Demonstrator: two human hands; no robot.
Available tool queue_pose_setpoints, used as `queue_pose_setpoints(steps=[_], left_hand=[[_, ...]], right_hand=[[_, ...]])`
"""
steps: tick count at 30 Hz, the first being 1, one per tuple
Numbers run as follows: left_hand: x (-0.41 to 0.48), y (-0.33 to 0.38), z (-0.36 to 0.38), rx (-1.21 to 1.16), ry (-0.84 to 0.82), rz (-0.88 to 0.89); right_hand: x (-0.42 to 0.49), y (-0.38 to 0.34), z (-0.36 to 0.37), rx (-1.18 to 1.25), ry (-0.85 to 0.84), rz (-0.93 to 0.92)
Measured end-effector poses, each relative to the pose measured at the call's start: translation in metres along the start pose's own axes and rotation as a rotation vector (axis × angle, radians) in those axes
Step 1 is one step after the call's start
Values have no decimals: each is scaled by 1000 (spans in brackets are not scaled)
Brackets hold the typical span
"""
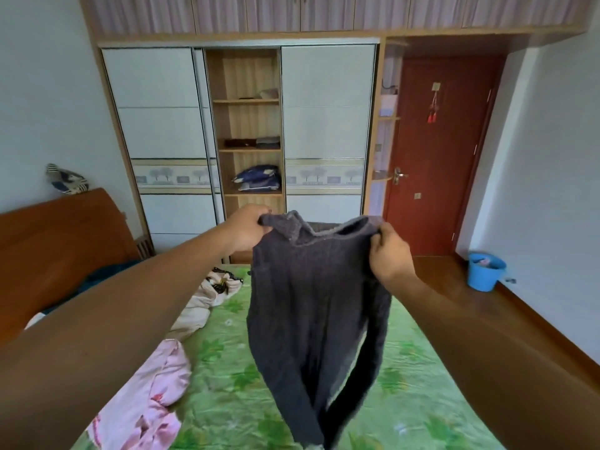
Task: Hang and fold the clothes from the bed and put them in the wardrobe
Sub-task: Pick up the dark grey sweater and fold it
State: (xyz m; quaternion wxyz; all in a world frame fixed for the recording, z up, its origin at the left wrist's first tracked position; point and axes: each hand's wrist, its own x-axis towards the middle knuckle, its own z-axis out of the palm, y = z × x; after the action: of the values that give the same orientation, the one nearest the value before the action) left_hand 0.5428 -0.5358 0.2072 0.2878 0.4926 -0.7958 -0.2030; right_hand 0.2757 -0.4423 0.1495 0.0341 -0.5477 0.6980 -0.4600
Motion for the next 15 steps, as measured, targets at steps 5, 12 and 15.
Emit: queue_pose_setpoints(steps=[5, 12, 15], left_hand=[[-2, -7, 1, 26, 125, 26], [-9, -15, 20, -97, 273, 35], [-17, -24, 30, 56, 299, 142]], right_hand=[[6, -7, -24, -161, -10, -142], [9, -1, -32, -263, 93, -97], [8, 4, -26, -40, 29, 16]])
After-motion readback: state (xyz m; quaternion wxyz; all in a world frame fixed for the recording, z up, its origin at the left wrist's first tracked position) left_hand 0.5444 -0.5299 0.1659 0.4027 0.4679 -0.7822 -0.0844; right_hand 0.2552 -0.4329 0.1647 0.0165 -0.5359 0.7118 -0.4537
